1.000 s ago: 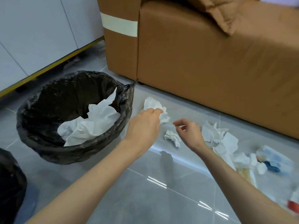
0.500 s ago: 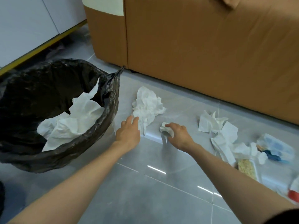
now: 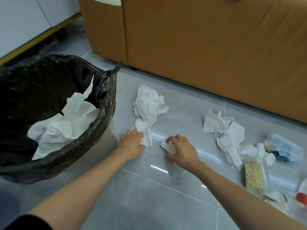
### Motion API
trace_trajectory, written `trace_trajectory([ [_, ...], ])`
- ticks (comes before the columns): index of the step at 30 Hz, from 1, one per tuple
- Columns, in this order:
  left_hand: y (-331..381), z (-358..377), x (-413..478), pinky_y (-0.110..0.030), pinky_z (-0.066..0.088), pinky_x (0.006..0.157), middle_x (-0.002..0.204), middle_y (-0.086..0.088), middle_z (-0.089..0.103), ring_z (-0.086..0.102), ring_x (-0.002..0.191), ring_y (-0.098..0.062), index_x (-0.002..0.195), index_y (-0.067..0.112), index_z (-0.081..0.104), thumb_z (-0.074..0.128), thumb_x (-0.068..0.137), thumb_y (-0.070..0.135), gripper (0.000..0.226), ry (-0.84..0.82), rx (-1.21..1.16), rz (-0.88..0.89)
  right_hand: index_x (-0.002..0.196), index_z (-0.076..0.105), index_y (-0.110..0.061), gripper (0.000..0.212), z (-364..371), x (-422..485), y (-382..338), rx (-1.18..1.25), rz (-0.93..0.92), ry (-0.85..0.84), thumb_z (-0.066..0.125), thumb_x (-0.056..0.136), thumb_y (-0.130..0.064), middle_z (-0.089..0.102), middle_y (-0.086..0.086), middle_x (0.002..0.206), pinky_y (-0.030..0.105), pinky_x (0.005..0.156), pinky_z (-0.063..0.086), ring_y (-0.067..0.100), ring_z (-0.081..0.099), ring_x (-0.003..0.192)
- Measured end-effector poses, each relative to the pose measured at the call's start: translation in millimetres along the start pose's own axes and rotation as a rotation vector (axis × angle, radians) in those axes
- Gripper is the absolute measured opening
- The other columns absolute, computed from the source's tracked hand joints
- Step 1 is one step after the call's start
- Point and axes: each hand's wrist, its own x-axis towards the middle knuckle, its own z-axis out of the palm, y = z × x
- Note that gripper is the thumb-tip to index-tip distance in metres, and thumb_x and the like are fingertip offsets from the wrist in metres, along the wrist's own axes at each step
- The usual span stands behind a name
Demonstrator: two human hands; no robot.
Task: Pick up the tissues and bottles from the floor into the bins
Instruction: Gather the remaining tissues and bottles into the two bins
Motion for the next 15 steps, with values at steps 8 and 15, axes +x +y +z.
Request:
trace_trajectory([
  [8,-1.2,22.1,-29.9,-0.023,0.034,0.088,0.126,0.000,0.034,0.034,0.119,-0.019,0.108,0.021,0.058,0.061,0.086,0.031,0.024,0.099,-0.099,0.061,0.120,0.053,-0.026,0.035,11.7,-6.3,5.4,0.036,-0.011,-0.104,0.058,0.086,-0.022,0.046,-0.002,0.119,0.027,0.074,0.040,0.023,0.053,0.102],
  [15,-1.0,14.5,-39.0,-0.026,0.041,0.084,0.114,-0.001,0.056,0.054,0.107,-0.021,0.092,0.014,0.060,0.059,0.087,0.017,0.006,0.091,-0.295,0.009,0.099,0.065,-0.022,0.015,3.0,-4.2,1.4,0.431,0.186,0.012,0.064,0.085,-0.026,0.063,-0.002,0.091,0.026,0.068,0.045,0.016,0.058,0.077],
])
